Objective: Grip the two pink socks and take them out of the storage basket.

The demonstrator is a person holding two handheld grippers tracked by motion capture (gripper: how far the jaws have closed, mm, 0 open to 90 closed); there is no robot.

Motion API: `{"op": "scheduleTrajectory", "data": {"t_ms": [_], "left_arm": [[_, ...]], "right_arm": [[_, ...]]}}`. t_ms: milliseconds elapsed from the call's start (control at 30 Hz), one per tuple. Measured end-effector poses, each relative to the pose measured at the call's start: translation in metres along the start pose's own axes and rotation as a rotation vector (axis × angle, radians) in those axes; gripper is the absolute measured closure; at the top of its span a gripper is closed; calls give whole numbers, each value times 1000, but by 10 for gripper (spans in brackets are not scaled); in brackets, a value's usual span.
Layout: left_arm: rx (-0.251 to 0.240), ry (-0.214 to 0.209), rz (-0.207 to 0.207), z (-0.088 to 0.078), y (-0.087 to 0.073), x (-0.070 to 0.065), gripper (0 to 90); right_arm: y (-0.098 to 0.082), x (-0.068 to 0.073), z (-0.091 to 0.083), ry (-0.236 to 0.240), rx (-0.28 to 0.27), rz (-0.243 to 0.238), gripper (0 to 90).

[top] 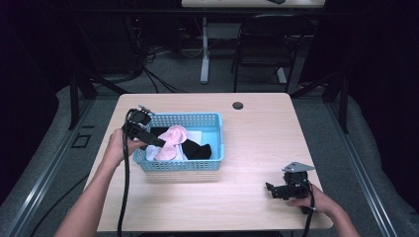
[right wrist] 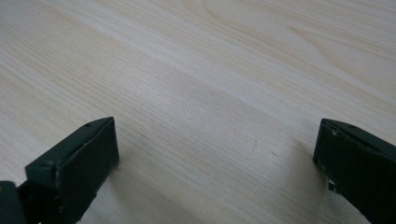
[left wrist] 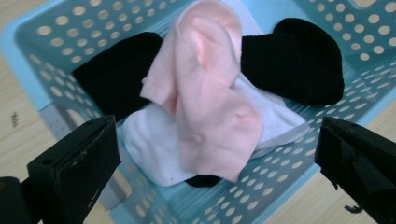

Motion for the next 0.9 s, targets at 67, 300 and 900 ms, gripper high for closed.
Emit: {"op": "scheduleTrajectory", "data": {"t_ms": [67,300,900], "left_arm": [[5,-9,-4,6,4,-1,0],[70,-20,-9,29,13,-2,10],[149,-16,-81,65,16,9,154]], "right_arm": [[0,0,0,2,-3,-3,0],[0,-1,0,6,1,-6,0],[0,0,0,7,-1,-4,0]]}}
Point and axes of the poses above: each handheld gripper's, and its own axes: z roughly forward along the jaws, y roughly out of its top, x roughly to its left, the point moved 4 cm from there along z, roughly forward along the jaws, and after that the axes turned 4 degrees about -x, right-handed, at the moved point
